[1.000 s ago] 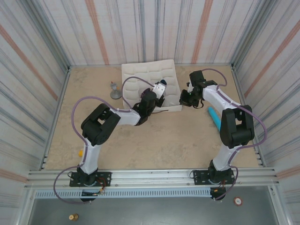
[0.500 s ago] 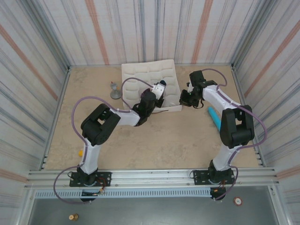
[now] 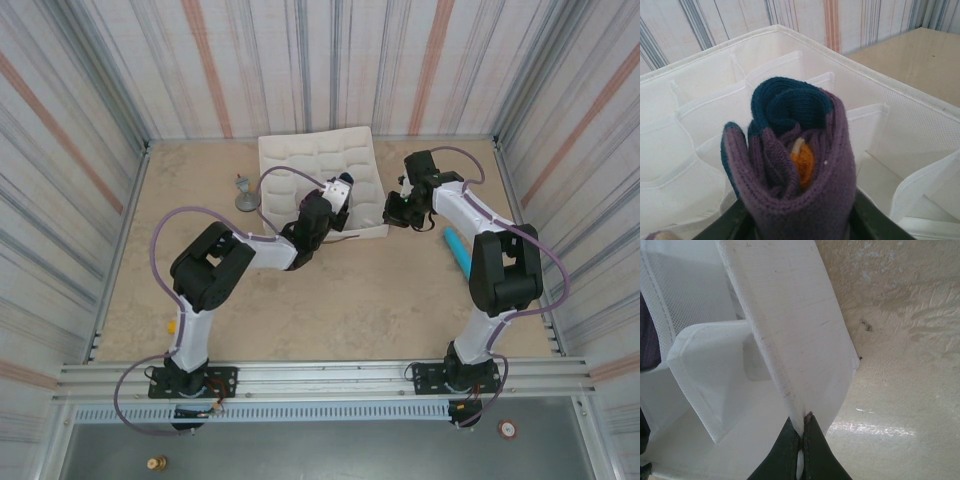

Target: Roll the socks

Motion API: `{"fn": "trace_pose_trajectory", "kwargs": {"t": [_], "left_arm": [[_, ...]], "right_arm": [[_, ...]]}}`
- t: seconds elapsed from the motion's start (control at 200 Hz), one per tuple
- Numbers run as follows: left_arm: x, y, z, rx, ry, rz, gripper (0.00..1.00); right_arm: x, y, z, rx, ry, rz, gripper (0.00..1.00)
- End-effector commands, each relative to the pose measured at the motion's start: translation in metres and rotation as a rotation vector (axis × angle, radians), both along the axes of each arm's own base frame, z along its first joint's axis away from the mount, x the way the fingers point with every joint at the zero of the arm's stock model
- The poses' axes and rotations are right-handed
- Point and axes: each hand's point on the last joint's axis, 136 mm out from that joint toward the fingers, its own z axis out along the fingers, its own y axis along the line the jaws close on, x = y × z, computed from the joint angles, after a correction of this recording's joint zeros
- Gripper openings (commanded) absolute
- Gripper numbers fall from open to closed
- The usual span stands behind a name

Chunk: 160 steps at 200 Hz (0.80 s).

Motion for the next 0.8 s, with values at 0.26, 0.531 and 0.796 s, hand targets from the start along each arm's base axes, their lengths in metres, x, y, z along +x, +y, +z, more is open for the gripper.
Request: {"fn": "trace_pose_trajectory", "kwargs": {"t": [0.26,0.531,0.796], "left_arm": [[-0.006,0.003,-0.008,0.048,0.045,-0.024,0.63],[-0.007,0.007,-0.002,0.039,0.072,-0.033,0.91],[-0.009,0.001,0.031,-0.030,0.146,-0.131,0.99]], "right_arm": [[-0.035,-0.012,-0.022,-0.024,0.165,-0.030,0.00],[-0.034,-0.011,-0.018,-0.017,0.157,-0.027,0.00],[-0.030,-0.008,-0.007,0.000,0.127,-0.026,0.02]]}}
